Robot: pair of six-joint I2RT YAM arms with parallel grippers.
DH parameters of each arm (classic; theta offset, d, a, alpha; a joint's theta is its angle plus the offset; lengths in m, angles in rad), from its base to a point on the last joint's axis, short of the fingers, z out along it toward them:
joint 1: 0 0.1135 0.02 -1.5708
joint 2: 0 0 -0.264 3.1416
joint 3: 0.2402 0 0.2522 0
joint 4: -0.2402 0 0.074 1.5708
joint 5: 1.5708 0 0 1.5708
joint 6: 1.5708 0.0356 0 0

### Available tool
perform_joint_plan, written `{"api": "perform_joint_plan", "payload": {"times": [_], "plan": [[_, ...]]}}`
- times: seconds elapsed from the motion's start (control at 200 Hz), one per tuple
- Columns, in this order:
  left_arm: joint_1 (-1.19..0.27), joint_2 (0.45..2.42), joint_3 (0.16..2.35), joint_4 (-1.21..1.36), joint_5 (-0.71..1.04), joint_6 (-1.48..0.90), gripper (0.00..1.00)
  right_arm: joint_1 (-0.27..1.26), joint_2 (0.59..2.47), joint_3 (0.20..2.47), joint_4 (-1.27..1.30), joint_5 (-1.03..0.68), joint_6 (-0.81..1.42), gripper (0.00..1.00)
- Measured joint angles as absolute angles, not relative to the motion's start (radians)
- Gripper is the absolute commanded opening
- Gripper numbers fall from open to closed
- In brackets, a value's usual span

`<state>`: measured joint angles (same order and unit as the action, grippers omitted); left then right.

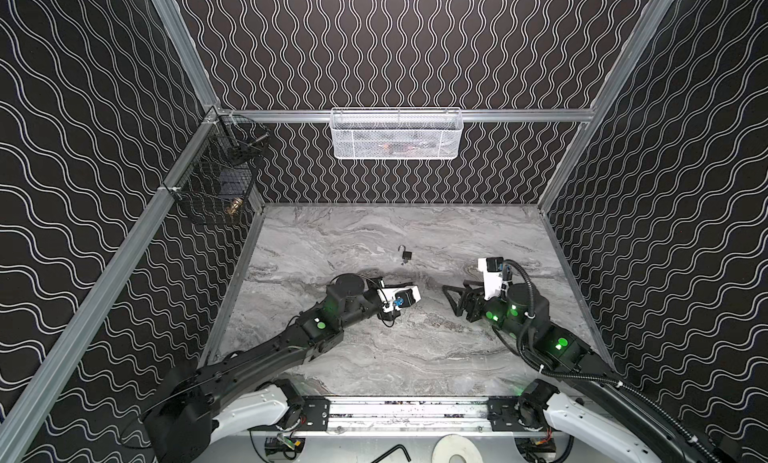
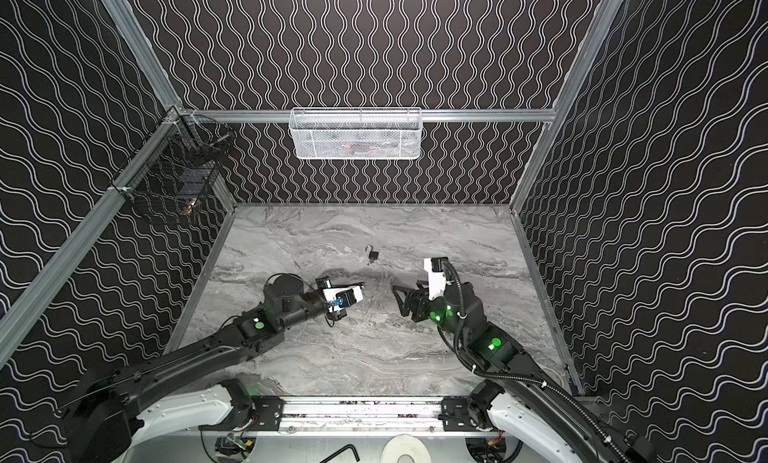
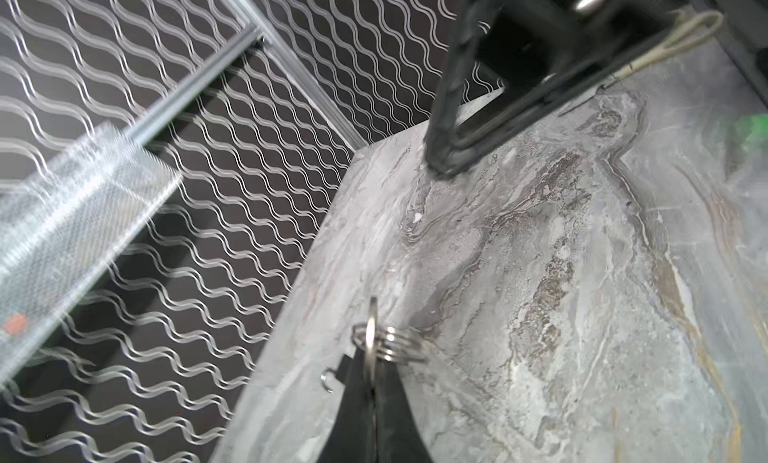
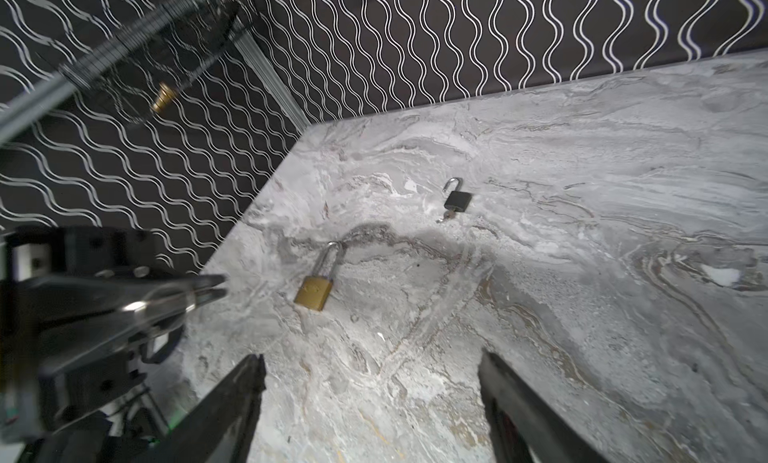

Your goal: Unlock with the key

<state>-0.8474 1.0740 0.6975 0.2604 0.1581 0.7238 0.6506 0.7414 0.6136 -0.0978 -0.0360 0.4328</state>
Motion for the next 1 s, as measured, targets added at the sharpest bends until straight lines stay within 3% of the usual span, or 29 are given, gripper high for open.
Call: {"api": "perform_joint_plan", "payload": {"times": [0.21,0.31,0.415,0.596,0.736,1.001], "plan": [[-0.973,1.032,0.727,0.083,-0.063,1.283,0.00,0.617,0.783,0.597,-0.006,-0.213,0.482,0.83],[-1.019,1.055,0.675,0.075,-0.240,1.664,0.00,0.610,0.805,0.589,0.036,-0.260,0.494,0.83],[-1.042,1.037,0.661,0.146,-0.332,1.877,0.00,0.607,0.825,0.589,0.091,-0.306,0.508,0.82],[-1.053,0.968,0.648,0.286,-0.360,2.017,0.00,0.607,0.873,0.595,0.177,-0.413,0.516,0.78],[-1.053,0.953,0.608,0.348,-0.355,2.048,0.00,0.607,0.940,0.608,0.232,-0.512,0.520,0.67],[-1.054,0.942,0.589,0.422,-0.327,2.060,0.00,0.607,0.997,0.629,0.332,-0.631,0.535,0.65]]}}
